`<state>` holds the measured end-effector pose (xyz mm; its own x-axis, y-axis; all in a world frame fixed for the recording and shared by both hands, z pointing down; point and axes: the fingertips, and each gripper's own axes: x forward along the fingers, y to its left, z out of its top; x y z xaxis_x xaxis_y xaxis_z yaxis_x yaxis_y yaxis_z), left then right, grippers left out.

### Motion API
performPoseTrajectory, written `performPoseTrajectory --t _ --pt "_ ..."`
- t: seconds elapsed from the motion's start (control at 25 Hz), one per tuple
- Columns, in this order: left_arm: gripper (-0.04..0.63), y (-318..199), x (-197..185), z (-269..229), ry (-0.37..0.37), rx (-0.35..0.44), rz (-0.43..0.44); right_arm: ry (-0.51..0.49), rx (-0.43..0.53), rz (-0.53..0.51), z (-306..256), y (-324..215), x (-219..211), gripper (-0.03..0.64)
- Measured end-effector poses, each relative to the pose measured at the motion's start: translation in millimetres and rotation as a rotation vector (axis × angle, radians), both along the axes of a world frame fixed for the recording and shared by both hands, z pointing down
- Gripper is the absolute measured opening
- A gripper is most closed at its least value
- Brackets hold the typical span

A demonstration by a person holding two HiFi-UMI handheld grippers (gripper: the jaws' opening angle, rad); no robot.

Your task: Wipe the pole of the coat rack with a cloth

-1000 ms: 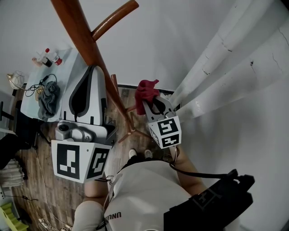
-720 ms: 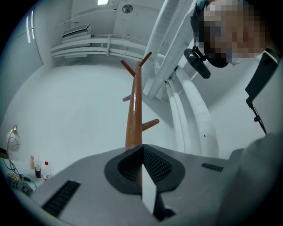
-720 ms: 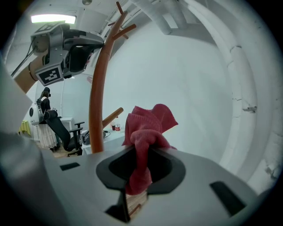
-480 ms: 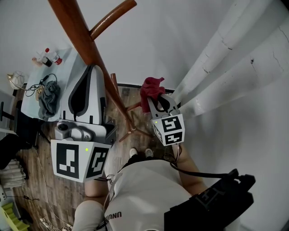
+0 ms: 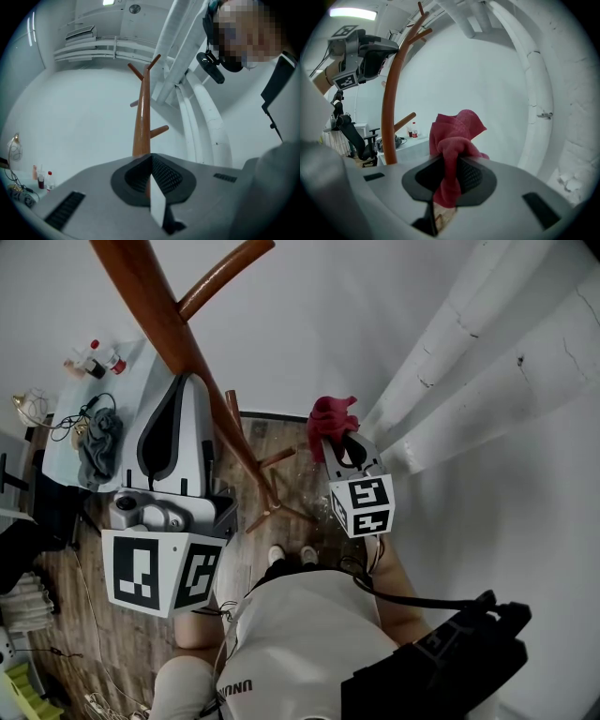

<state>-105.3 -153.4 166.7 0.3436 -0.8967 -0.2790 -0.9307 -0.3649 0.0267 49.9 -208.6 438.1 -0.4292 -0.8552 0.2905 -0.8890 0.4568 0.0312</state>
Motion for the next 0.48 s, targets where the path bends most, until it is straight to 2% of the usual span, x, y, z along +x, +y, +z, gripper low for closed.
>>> performPoseTrajectory --t 0.28,0.48 --pt "0.009 1 1 0 -0.005 0.0 -0.003 -0.029 -0.047 -0.017 19 16 9 0.071" --pt "0.009 1 0 1 -0.012 -0.003 -0.008 -0.001 -0.104 -0.047 47 29 2 0.071"
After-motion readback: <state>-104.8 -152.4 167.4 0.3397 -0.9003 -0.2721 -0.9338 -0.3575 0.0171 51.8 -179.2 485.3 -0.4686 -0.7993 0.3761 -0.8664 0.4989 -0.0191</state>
